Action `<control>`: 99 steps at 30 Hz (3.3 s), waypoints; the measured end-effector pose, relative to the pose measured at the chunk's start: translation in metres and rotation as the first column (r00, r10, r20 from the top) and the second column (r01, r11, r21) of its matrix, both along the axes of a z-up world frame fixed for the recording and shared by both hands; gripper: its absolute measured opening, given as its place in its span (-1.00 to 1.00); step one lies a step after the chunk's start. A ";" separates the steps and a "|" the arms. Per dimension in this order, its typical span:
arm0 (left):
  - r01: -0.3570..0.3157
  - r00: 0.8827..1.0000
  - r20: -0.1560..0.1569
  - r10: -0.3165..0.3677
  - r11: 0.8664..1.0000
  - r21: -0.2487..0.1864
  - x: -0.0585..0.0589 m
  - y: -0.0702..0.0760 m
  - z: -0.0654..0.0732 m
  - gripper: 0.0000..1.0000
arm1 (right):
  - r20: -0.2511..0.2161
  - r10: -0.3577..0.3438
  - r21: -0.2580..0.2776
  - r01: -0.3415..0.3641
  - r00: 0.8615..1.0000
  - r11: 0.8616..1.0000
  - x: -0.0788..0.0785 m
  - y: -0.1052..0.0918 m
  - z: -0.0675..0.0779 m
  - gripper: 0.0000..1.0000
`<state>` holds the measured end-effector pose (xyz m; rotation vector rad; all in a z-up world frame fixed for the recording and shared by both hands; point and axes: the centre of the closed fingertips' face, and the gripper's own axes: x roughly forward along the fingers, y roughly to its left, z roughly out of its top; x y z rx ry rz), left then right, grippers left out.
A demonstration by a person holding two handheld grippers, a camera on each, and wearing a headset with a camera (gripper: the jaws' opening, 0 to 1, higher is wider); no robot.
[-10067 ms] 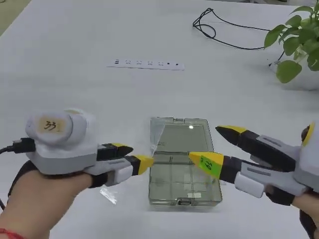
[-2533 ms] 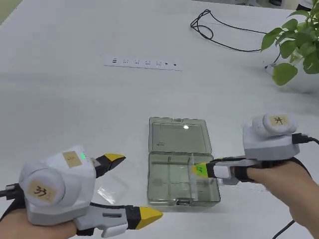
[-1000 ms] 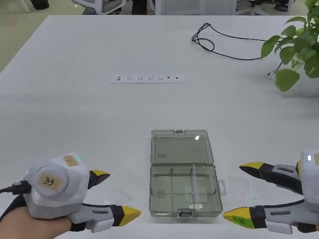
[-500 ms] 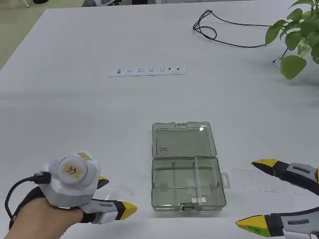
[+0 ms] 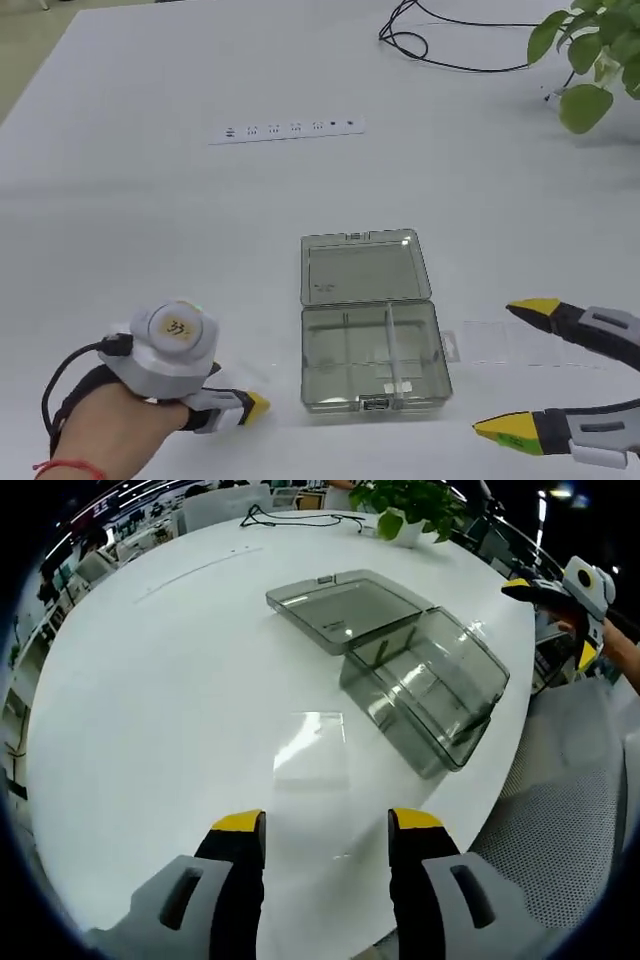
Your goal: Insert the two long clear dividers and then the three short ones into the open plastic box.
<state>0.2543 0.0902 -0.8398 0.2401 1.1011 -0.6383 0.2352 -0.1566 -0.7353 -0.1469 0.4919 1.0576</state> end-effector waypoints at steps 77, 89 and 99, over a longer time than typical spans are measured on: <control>-0.182 0.981 0.005 0.194 0.927 -0.329 -0.004 -0.022 0.067 -0.40 | -0.058 -0.036 0.021 0.037 0.998 0.999 -0.012 0.039 0.028 0.61; -0.133 0.984 0.044 0.173 0.873 -0.468 -0.008 -0.067 0.101 -0.40 | -0.135 -0.093 0.127 0.110 0.986 0.986 0.000 0.081 0.063 0.37; -0.090 0.984 0.080 0.158 0.834 -0.545 -0.010 -0.100 0.125 -0.40 | -0.200 -0.193 0.179 0.229 0.961 0.957 0.015 0.095 0.069 -0.20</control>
